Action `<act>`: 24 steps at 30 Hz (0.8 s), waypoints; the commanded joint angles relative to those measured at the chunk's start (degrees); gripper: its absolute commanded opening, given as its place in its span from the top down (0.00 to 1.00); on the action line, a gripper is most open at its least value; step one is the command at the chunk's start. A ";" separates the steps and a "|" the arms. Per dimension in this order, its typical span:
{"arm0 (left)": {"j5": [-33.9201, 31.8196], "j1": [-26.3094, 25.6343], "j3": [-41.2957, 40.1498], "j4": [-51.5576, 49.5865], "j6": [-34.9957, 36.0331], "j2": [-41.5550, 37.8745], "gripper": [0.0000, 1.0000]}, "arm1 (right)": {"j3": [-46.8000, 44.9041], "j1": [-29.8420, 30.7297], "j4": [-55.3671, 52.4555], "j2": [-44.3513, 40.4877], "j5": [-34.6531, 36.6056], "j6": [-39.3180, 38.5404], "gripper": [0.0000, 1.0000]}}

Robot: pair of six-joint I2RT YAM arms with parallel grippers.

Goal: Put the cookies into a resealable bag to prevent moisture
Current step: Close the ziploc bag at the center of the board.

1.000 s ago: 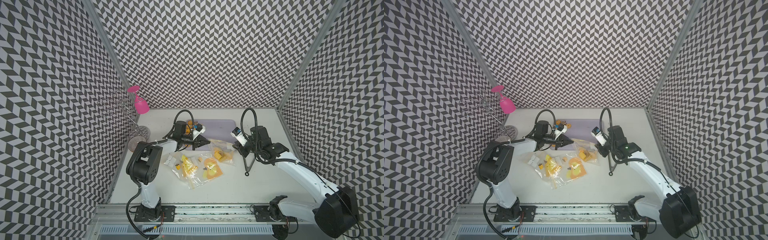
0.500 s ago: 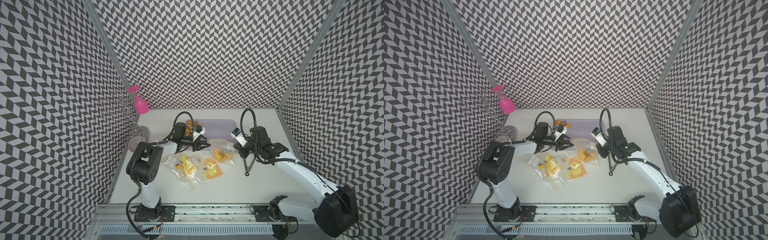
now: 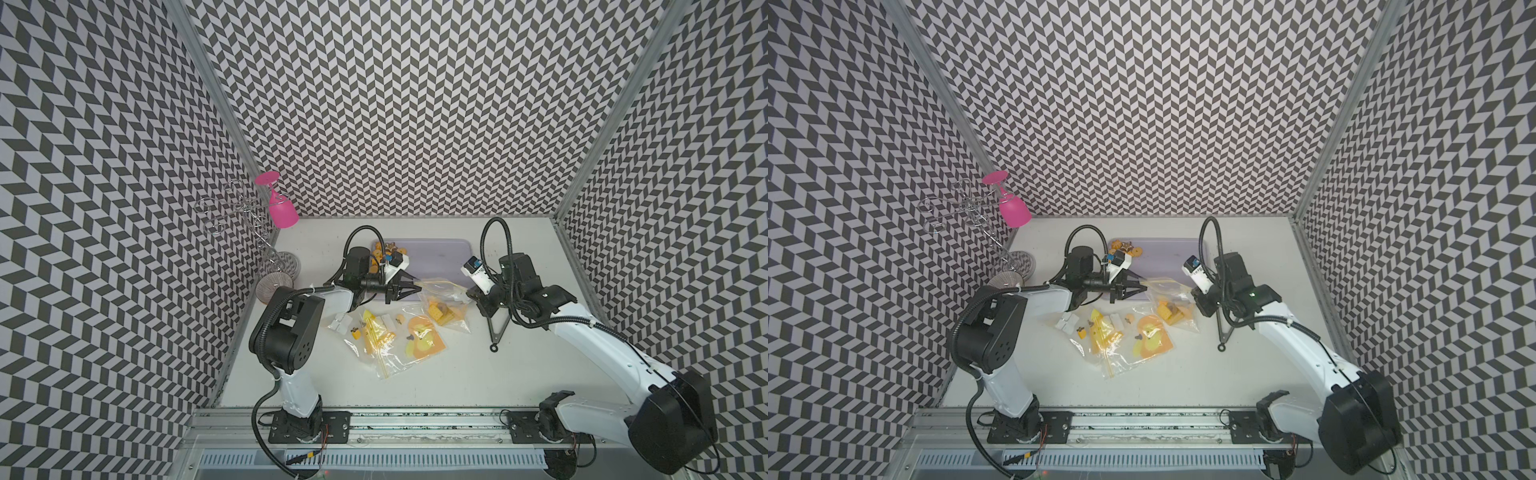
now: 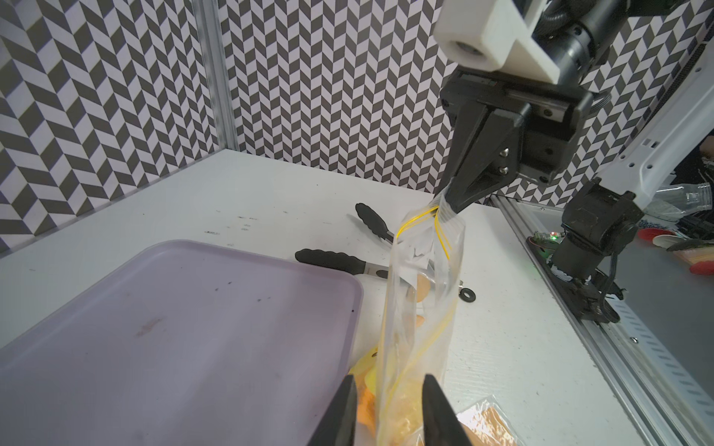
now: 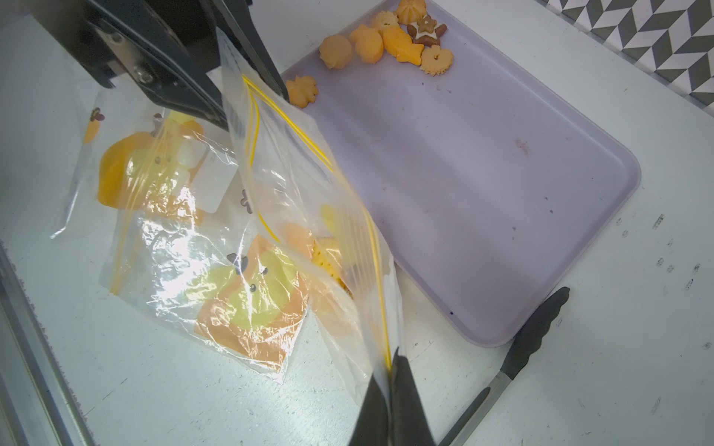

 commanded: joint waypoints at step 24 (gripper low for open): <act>0.15 0.13 0.96 -1.67 2.27 0.76 0.97 | -0.24 0.15 0.91 -0.33 0.41 0.10 1.00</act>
